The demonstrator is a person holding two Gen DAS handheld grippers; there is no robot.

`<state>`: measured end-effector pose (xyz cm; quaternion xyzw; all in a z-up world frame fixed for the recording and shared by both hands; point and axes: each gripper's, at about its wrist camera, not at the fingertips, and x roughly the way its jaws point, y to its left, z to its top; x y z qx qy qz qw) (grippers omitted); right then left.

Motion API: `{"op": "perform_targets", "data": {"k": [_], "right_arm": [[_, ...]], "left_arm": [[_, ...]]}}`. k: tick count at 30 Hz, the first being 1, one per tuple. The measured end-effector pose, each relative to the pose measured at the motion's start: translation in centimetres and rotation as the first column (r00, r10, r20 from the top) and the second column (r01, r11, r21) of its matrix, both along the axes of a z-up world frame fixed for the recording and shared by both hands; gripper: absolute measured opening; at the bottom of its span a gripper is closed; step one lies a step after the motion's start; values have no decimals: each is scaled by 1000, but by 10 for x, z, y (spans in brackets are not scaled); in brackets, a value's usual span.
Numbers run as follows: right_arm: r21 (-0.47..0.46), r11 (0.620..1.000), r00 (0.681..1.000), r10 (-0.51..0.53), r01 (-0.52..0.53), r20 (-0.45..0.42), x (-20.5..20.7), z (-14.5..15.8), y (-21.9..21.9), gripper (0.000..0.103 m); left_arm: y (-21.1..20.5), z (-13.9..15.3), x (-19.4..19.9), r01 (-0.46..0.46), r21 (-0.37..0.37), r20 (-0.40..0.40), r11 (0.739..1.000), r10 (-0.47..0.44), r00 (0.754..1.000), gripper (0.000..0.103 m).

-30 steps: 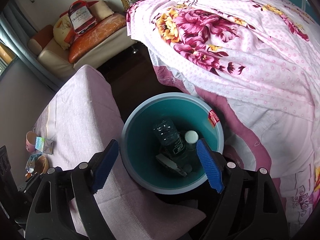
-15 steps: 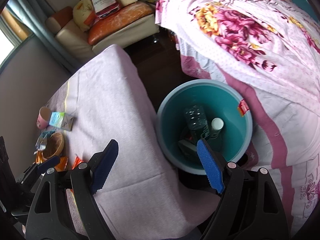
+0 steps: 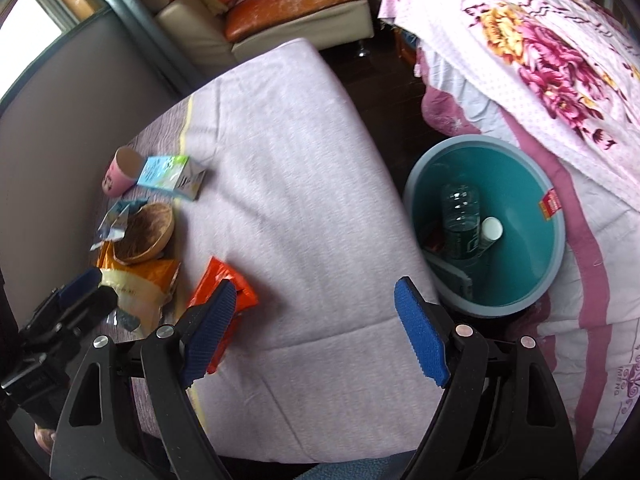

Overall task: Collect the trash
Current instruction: 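Move both tools back over the remaining trash on the table, then grasp the yellow chip bag with the left tool while the right tool grasps the orange packet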

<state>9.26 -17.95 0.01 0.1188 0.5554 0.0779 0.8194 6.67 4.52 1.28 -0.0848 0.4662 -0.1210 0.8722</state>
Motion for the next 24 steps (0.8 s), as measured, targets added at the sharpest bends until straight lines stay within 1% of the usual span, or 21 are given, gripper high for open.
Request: {"op": "perform_targets", "data": {"k": [5, 9, 15, 21, 23, 24], "right_arm": [[7, 998, 997, 67, -66, -45, 0, -11, 36, 77], [10, 992, 989, 123, -123, -86, 2, -24, 67, 77], [22, 988, 976, 157, -155, -153, 6, -46, 96, 77], [28, 988, 975, 157, -154, -157, 8, -60, 107, 76], [34, 986, 975, 167, -163, -149, 8, -64, 109, 61], [38, 985, 973, 172, -169, -151, 8, -67, 109, 46]], "left_arm": [[45, -2, -6, -104, 13, 21, 995, 104, 994, 89], [76, -15, -6, -172, 9, -8, 985, 172, 985, 89], [97, -32, -9, -202, 1, -47, 979, 202, 978, 89], [99, -41, -9, -199, 0, -69, 980, 198, 978, 89], [97, -43, -8, -195, -2, -73, 981, 194, 978, 89], [96, -44, -8, -192, -2, -75, 981, 191, 979, 90]]}}
